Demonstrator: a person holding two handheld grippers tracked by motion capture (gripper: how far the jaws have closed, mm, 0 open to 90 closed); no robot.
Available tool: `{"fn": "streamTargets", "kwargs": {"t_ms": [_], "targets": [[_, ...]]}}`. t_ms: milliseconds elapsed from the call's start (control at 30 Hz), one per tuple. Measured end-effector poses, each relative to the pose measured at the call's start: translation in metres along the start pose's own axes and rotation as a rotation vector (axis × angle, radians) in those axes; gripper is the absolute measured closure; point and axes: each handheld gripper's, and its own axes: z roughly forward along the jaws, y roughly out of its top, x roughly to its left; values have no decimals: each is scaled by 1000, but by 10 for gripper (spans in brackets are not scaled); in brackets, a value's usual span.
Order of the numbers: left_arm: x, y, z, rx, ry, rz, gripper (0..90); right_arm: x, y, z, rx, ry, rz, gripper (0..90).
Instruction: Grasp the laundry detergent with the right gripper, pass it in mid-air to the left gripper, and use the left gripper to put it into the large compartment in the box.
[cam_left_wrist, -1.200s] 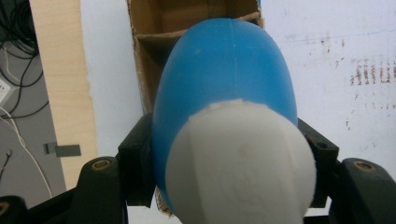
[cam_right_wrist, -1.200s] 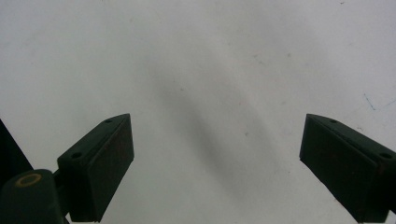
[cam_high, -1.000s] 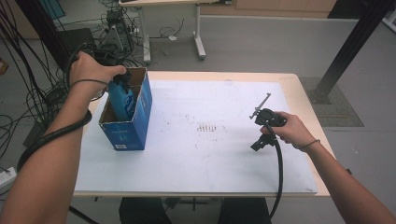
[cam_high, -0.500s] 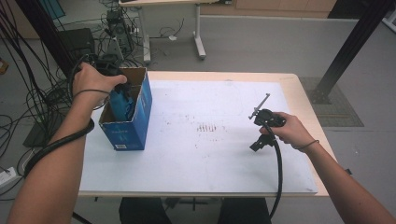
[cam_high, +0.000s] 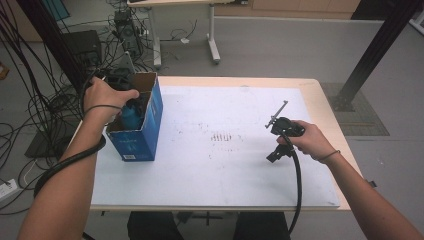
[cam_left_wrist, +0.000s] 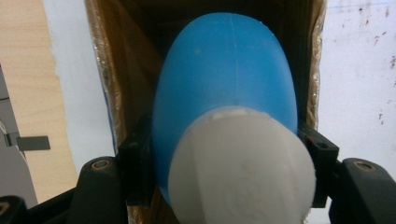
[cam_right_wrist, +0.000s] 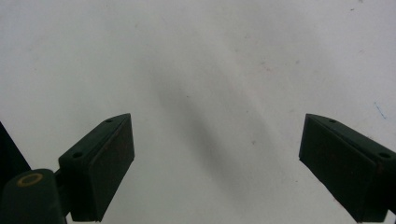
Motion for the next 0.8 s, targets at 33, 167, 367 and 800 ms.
{"fn": "streamTargets", "kwargs": {"t_ms": [33, 167, 367, 800], "targets": [[0, 0, 1, 1, 0, -1, 373, 0, 0, 0, 1, -1, 0, 107], [0, 0, 6, 8, 4, -2, 373, 0, 0, 0, 1, -2, -1, 106], [1, -1, 13, 12, 3, -7, 373, 0, 0, 0, 1, 0, 1, 106], [0, -3, 18, 14, 15, -5, 372, 1, 0, 0, -1, -2, -2, 106]]}}
